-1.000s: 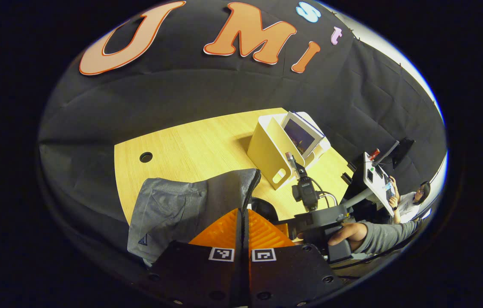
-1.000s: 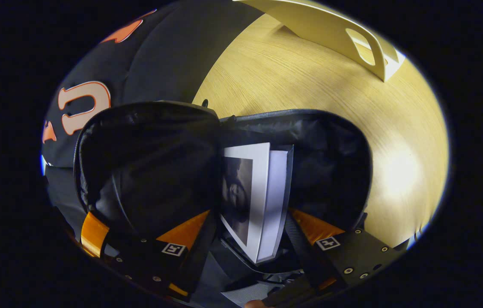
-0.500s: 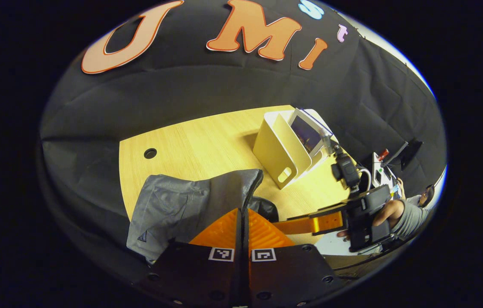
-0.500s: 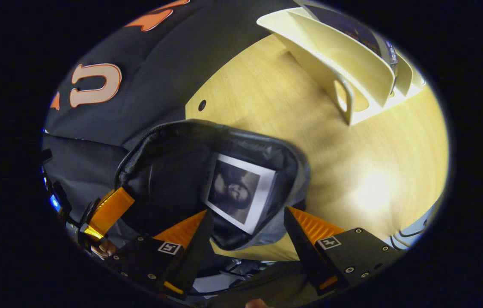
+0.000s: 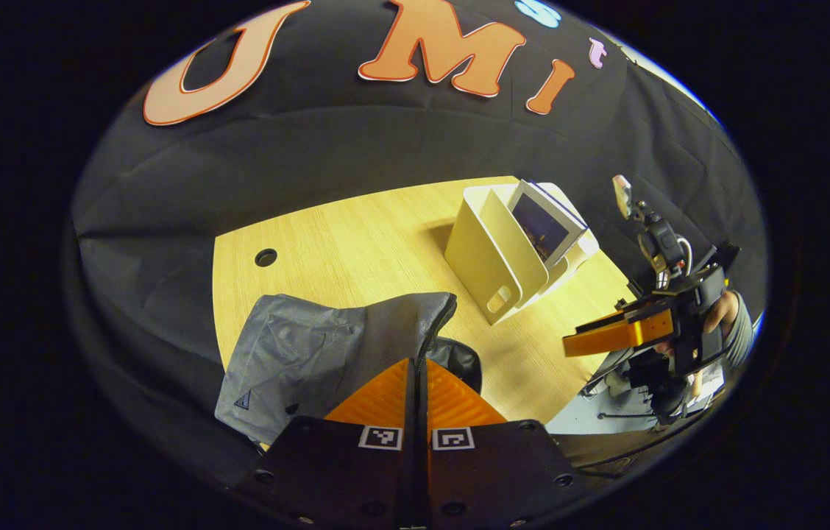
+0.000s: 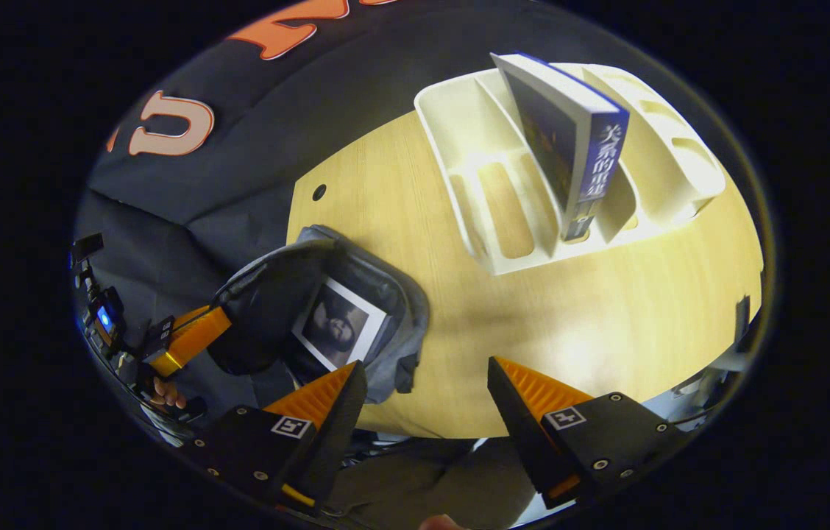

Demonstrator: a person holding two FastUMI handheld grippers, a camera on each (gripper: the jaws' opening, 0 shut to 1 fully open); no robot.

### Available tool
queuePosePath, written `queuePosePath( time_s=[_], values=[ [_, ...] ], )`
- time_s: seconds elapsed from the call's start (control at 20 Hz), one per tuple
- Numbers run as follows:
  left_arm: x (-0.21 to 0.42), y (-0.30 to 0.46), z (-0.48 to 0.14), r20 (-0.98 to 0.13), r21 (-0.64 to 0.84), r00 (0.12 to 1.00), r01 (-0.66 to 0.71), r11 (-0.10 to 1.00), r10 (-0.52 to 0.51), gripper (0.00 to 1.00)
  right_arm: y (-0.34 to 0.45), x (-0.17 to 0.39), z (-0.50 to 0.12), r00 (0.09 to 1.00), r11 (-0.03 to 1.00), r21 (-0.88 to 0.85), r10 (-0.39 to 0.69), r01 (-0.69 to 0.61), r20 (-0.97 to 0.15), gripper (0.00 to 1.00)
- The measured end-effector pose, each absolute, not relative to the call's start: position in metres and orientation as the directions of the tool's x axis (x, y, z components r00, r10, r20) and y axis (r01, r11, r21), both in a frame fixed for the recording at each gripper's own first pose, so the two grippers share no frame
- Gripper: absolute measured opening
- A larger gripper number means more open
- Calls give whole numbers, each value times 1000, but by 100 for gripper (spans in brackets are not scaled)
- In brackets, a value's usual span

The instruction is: Open the schoolbag, grab two books from the bookshelf and put them into the schoolbag.

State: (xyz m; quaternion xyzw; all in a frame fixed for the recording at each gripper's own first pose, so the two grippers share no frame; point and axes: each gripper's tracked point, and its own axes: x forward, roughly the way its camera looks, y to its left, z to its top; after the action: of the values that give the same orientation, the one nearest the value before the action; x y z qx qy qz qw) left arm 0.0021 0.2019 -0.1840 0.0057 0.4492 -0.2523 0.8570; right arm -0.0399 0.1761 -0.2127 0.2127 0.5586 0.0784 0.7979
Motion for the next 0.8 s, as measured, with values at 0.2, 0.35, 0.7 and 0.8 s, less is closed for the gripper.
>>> queuePosePath(
  time_s=[0.2, 0.35, 0.7, 0.8],
  values=[
    [4, 195, -192, -778, -224, 468, 416, 881, -419, 1, 147, -27, -195, 376, 916, 391, 332, 89, -865, 99],
    [-1, 199, -197, -781, -224, 473, 398, 889, -408, 1, 127, -22, -185, 368, 931, 358, 311, 66, -876, 99],
    [5, 193, -201, -785, -229, 483, 354, 907, -387, 1, 59, 7, -167, 358, 973, 226, 192, 54, -914, 99],
    [3, 193, -201, -789, -225, 484, 346, 911, -378, 1, 46, 23, -156, 370, 980, 199, 174, 31, -913, 99]
  ],
)
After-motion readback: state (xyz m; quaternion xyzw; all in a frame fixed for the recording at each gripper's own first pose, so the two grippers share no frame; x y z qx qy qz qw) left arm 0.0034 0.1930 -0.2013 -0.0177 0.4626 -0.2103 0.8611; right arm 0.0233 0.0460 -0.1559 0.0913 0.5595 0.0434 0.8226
